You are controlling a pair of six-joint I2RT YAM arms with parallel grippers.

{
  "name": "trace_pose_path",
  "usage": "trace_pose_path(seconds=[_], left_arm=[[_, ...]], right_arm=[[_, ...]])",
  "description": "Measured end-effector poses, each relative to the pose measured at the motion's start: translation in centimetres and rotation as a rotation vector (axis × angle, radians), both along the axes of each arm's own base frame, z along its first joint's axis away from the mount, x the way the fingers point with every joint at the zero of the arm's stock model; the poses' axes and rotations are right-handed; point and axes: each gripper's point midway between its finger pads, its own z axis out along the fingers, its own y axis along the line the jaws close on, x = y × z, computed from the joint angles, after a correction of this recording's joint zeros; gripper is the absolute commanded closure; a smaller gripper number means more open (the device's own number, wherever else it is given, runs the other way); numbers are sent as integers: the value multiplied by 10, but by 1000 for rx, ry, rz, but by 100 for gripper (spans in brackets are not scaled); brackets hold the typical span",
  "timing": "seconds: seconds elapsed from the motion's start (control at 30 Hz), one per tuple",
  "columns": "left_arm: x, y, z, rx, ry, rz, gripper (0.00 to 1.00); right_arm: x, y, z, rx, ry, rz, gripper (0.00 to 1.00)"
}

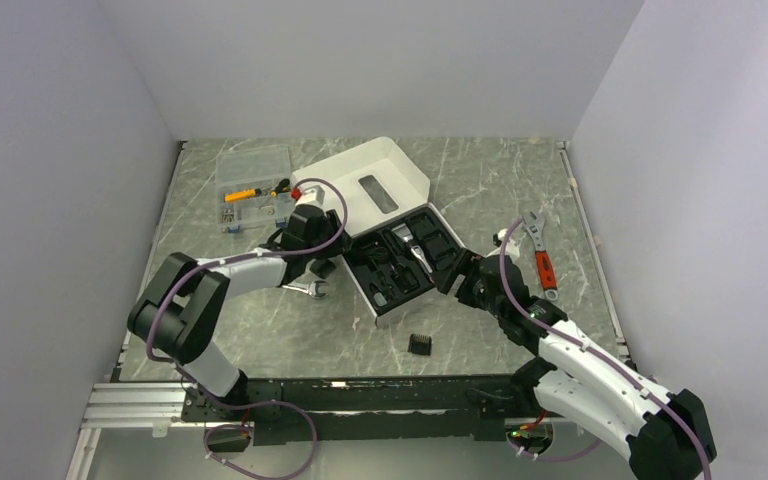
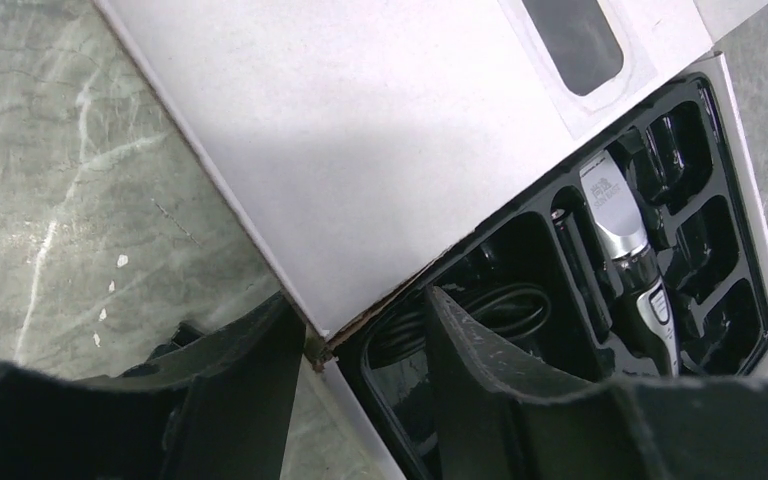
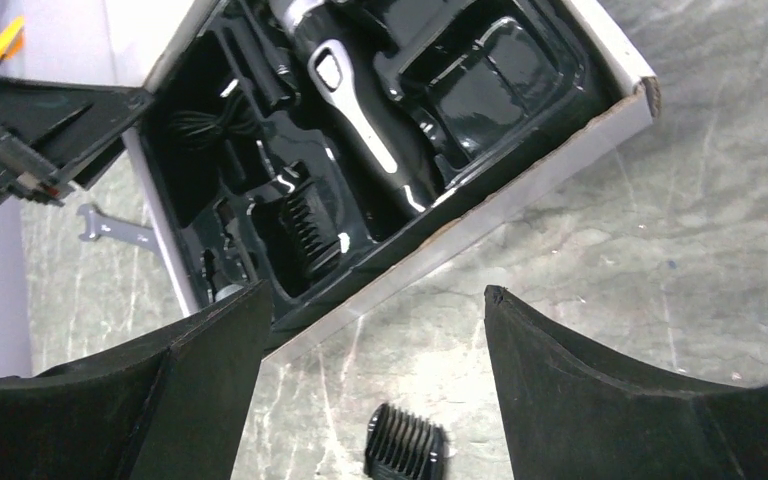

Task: Sort the hair-cutting tools
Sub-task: Adjust the storage box at the center of the board.

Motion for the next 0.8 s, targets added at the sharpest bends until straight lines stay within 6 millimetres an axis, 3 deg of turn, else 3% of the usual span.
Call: trace_pose_path(seconds=[0.13,0.3,0.63,0.73,0.8], left_arm=[[-9,-5,-5,5,-31,-9,53],[-45,-25,-3,63,-75,-80,54],[-82,-28,25,144,-213,-85,55],[-92,-26,17,176,-213,-85,55],[-100,-21,5,208,-194,-89,48]], right_arm=[[1,-8,-13,-15,24,-28,20],[3,-13,-21,-26,48,-53,20],[3,-23,-38,-50,80,-92,20],[3,-25,-46,-67,103,-96,20],[3,-25,-50,-77,117,-97,20]])
